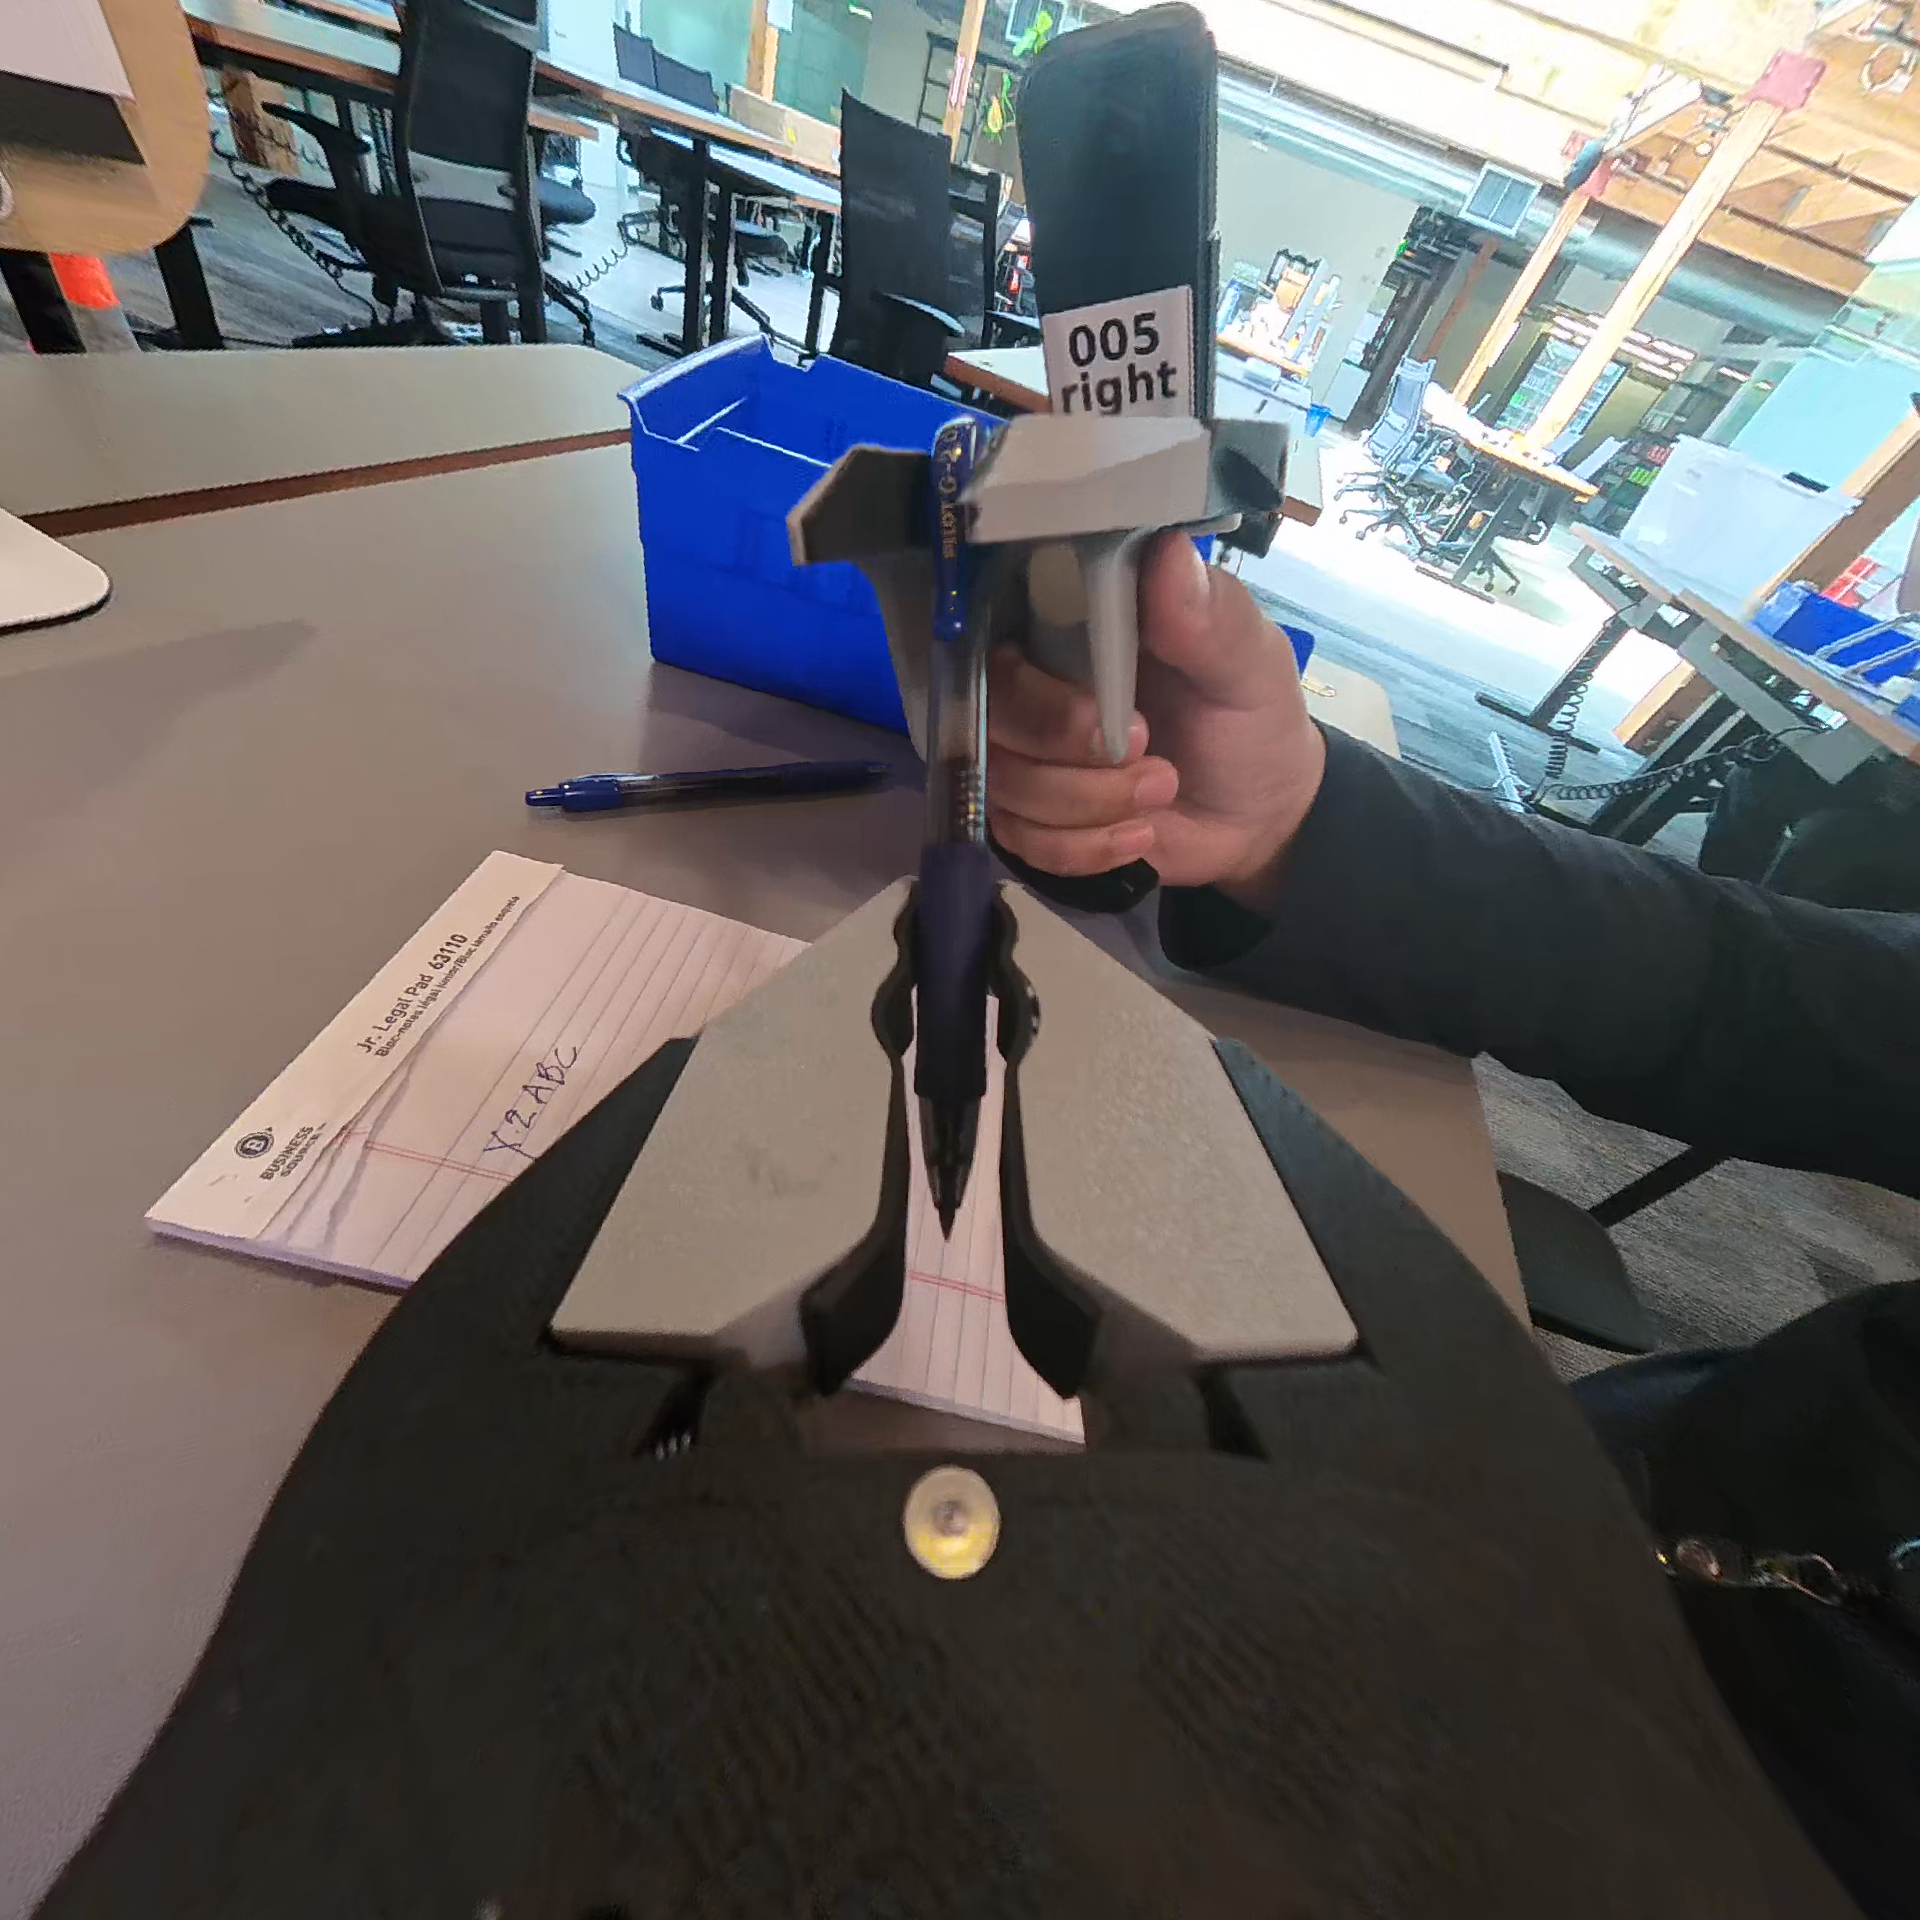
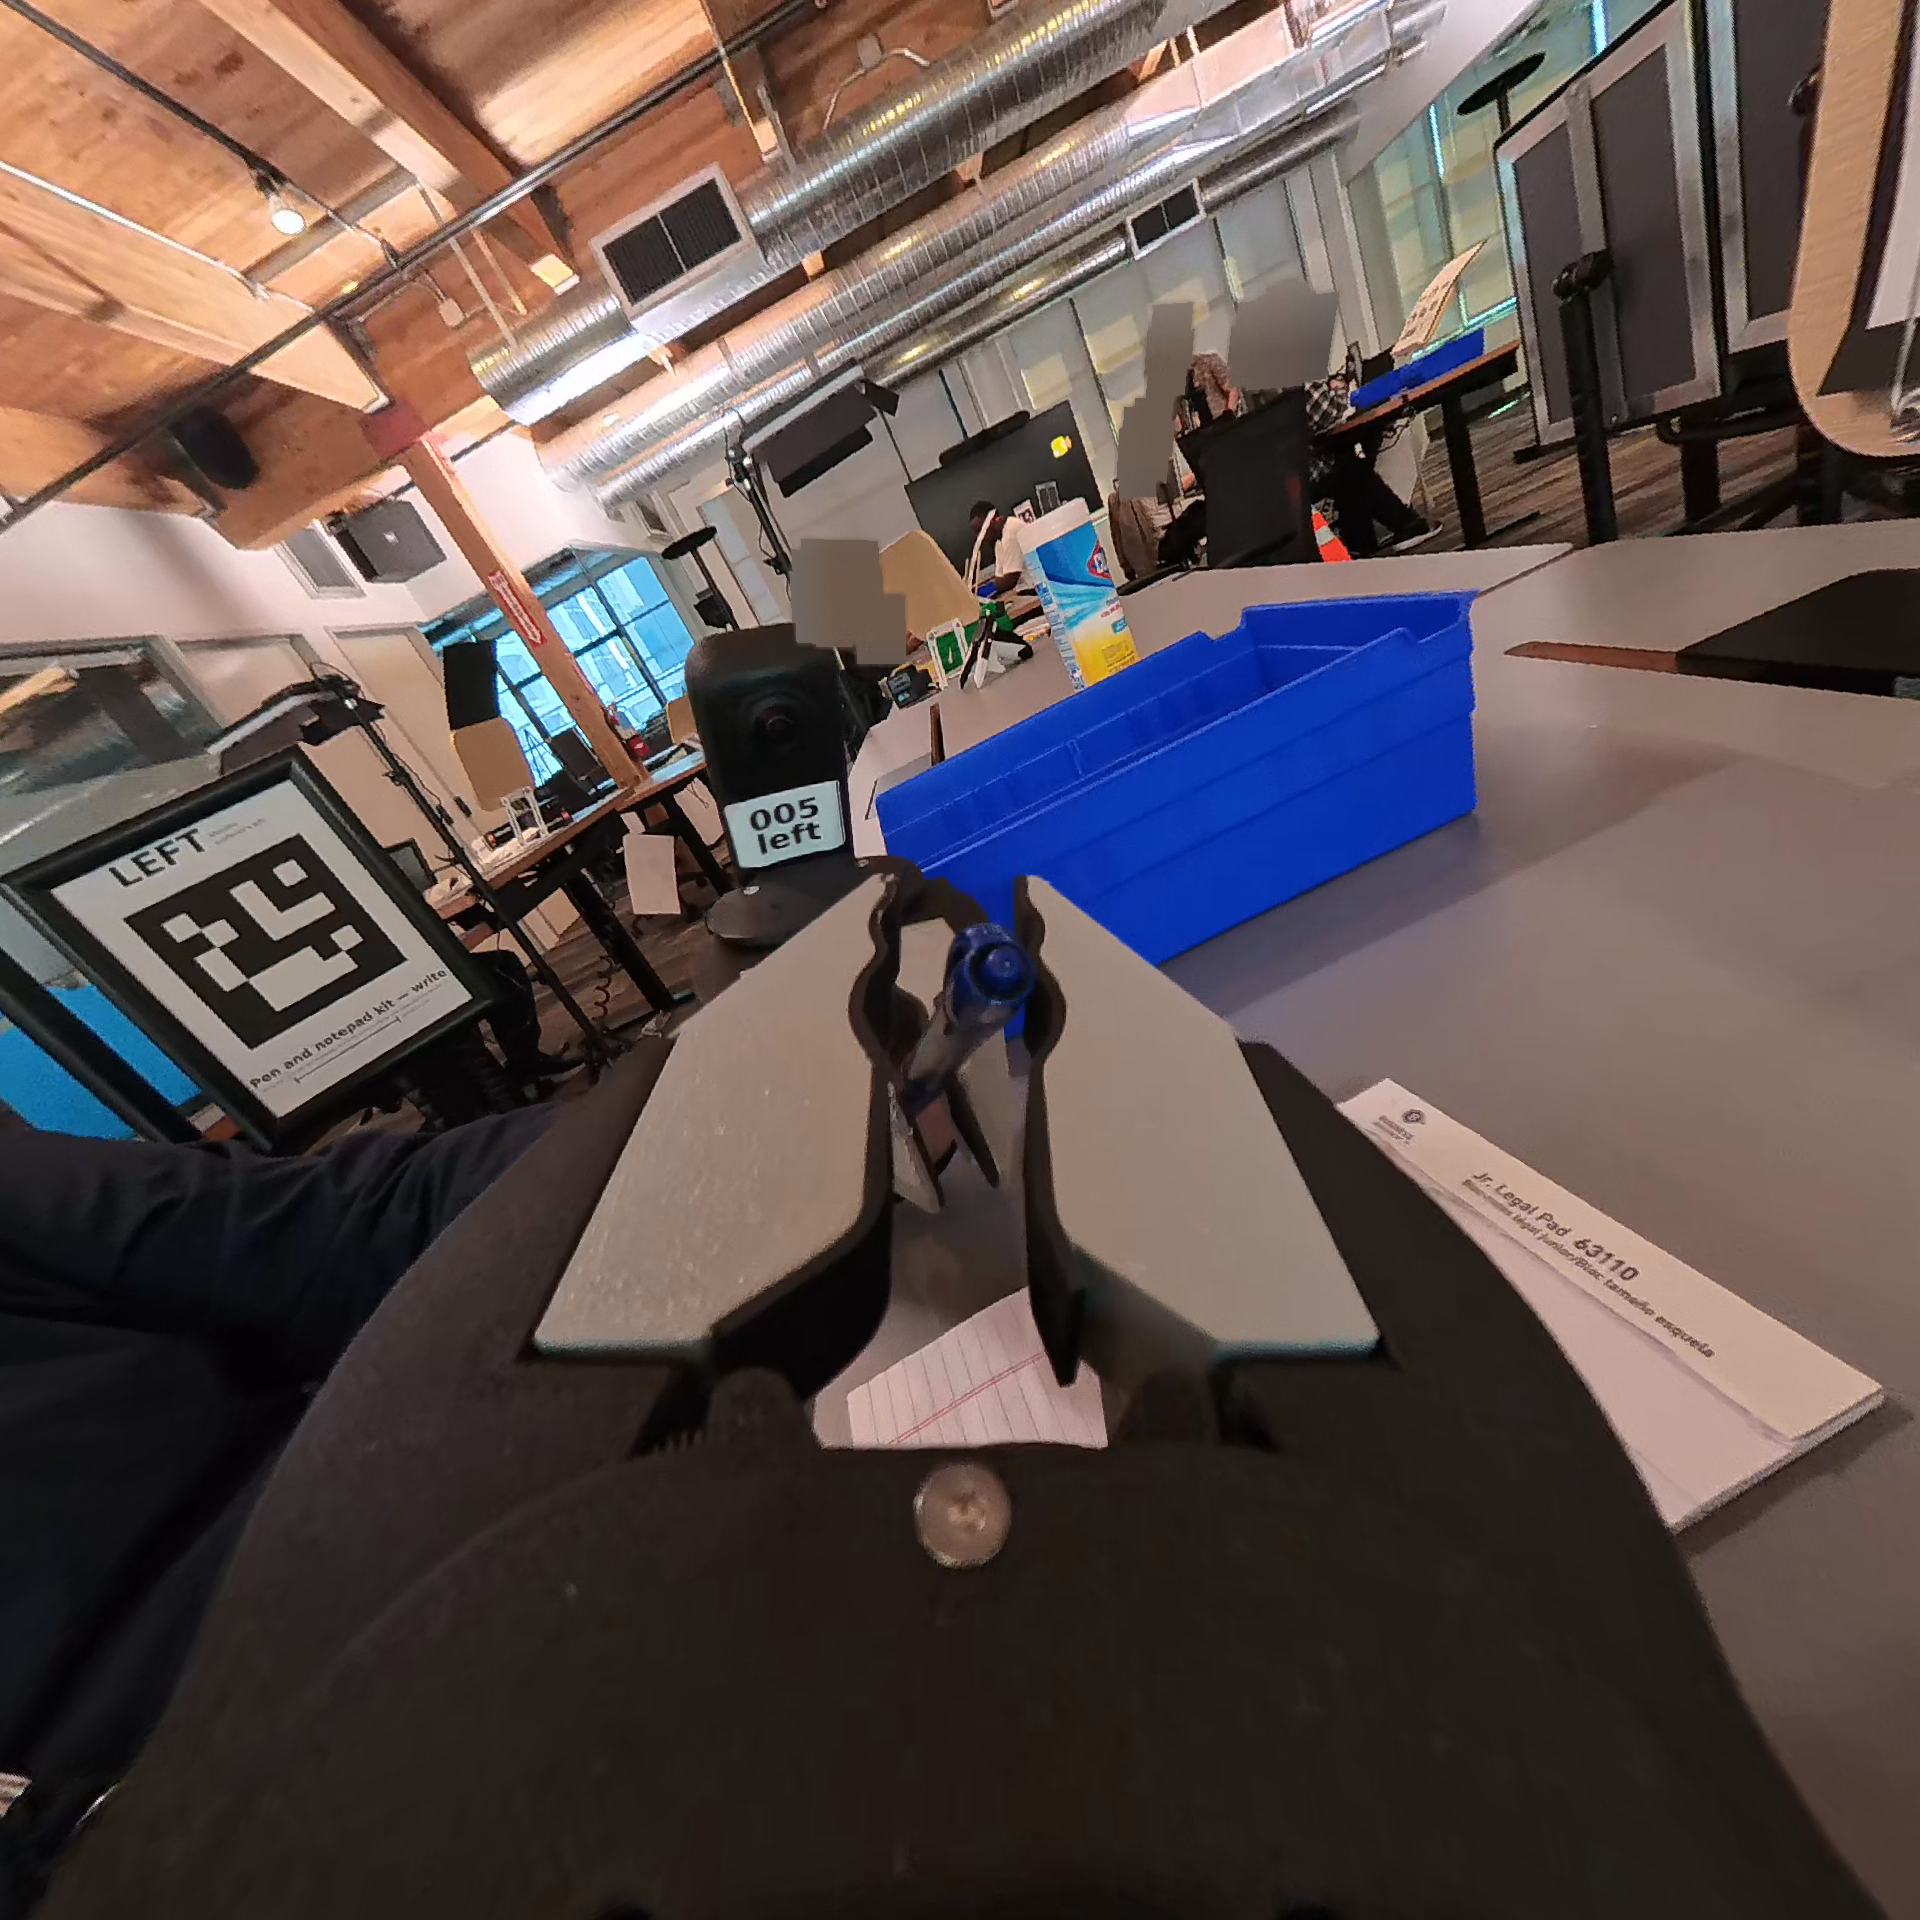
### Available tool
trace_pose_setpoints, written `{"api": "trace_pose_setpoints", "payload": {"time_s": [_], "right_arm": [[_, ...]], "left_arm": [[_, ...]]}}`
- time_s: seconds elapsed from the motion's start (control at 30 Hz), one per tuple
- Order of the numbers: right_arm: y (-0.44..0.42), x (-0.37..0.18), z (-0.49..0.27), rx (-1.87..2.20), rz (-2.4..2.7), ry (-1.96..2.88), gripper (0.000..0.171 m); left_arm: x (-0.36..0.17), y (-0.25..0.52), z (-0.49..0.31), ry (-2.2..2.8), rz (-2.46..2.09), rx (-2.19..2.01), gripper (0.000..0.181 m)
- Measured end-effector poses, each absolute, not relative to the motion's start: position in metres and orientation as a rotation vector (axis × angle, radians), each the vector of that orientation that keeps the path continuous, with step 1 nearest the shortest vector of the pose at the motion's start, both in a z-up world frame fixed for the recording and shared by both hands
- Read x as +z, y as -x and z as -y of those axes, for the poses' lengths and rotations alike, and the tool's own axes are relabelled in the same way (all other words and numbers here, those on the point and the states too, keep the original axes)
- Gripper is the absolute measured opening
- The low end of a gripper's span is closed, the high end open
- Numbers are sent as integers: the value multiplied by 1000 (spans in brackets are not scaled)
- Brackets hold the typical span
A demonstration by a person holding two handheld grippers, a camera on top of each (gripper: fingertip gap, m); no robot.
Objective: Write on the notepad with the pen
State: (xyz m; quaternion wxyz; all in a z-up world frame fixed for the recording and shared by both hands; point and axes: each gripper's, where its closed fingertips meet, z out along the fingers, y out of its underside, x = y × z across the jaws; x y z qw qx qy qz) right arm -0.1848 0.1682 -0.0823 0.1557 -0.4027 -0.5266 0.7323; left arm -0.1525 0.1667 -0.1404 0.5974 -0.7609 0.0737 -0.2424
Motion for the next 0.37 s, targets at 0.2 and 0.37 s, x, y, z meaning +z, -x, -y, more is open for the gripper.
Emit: {"api": "trace_pose_setpoints", "payload": {"time_s": [0.2, 0.37], "right_arm": [[186, -95, -152, 2045, 1632, 1158, 19], [187, -110, -139, 1981, 1746, 1166, 14]], "left_arm": [[-142, 152, -167, 1771, -172, -559, 8], [-137, 154, -166, 1748, -170, -550, 8]]}}
